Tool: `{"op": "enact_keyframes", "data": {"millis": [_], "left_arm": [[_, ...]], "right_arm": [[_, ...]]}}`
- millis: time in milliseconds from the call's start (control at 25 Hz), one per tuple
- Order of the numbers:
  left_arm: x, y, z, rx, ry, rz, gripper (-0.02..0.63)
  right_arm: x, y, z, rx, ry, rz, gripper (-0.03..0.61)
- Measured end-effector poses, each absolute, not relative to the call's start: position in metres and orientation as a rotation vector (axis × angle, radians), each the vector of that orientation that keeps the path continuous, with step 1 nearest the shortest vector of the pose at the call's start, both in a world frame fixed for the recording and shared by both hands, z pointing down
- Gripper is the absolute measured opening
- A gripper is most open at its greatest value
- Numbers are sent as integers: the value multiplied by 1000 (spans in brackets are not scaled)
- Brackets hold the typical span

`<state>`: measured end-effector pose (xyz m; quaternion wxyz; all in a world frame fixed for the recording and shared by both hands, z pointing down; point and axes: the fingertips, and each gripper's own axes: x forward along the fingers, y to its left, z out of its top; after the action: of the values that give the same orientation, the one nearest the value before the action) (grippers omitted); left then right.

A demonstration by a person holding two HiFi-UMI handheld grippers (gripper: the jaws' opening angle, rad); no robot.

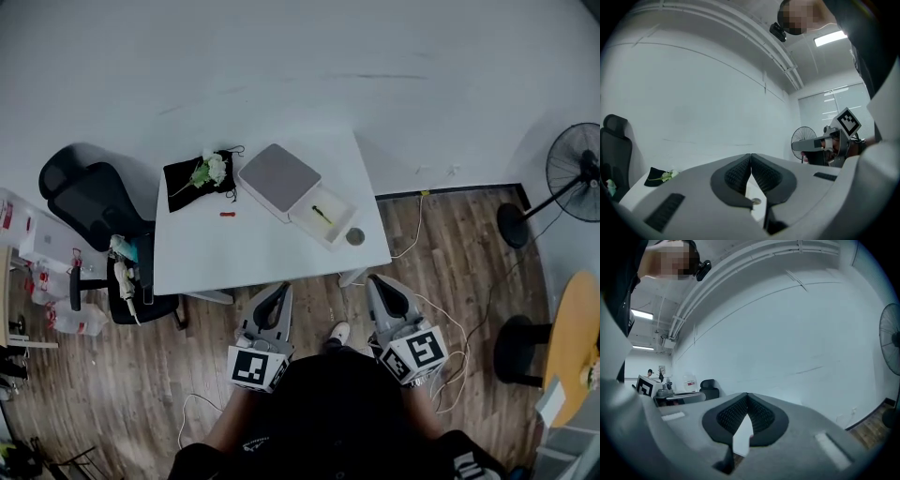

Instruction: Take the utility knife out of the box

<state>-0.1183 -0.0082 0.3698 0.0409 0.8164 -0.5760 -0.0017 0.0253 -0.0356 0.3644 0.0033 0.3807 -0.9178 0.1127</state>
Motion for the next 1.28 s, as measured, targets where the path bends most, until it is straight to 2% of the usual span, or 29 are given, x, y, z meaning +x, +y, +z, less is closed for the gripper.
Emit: {"op": "enact_keyframes", "data": {"millis": [320, 720, 1280], "left_arm": [[-85, -60, 369, 2452, -1854, -28, 6], [-62, -106, 381, 2490, -1784, 46, 6], [-43, -195, 387, 2759, -1326, 67, 5]], "right_arm": [[58, -94, 365, 1096, -2913, 294, 5], [95, -121, 374, 1211, -2865, 358, 5], [99, -157, 374, 1633, -2659, 385, 5]]}}
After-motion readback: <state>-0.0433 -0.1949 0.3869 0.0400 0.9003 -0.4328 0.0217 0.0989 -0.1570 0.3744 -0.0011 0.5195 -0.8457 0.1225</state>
